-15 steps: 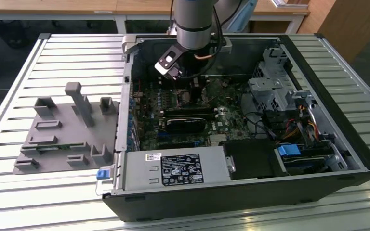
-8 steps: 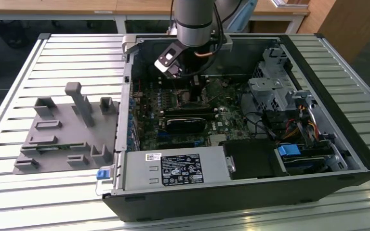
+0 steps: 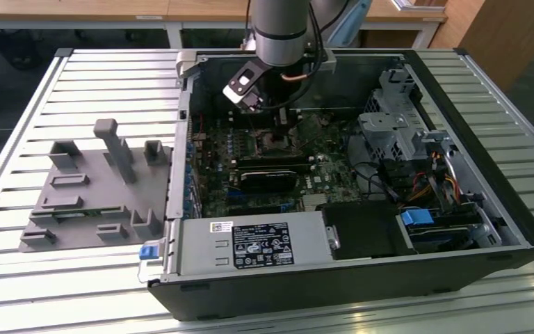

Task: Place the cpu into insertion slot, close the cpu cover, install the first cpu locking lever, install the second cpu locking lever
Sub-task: 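Place the cpu into insertion slot, then close the cpu cover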

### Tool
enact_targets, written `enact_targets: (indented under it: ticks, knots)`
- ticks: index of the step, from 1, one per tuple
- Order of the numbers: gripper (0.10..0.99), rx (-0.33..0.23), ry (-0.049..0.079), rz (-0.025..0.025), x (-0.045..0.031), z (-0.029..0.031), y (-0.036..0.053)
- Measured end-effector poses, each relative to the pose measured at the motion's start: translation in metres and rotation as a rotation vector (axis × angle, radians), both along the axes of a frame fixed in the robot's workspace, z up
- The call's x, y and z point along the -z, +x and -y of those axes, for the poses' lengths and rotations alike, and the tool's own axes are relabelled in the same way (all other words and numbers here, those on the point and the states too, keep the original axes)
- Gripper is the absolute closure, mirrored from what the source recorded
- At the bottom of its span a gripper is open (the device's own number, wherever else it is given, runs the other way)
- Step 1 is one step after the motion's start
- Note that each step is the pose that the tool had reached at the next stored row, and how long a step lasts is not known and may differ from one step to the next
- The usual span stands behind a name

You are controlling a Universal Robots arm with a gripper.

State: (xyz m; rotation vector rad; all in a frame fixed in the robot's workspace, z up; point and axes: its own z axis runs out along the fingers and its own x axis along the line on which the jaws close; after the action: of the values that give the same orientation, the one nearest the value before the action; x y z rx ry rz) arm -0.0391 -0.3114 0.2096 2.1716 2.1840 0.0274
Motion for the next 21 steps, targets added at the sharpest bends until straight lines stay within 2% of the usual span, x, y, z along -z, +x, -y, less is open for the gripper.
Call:
enact_targets:
  ticks: [2, 3, 4, 5, 21]
  knots:
    - [0.902, 0.0, 0.0, 0.0001, -0.0004, 0.0, 0.0002]
    - [0.902, 0.0, 0.0, 0.0001, -0.0005, 0.0, 0.0002]
    - [0.961, 0.0, 0.0, 0.0, -0.0007, 0.0, 0.0002]
    - [0.98, 0.0, 0.0, 0.0, -0.0009, 0.0, 0.0002]
    - [0.98, 0.0, 0.0, 0.0, -0.0041, 0.0, 0.0004]
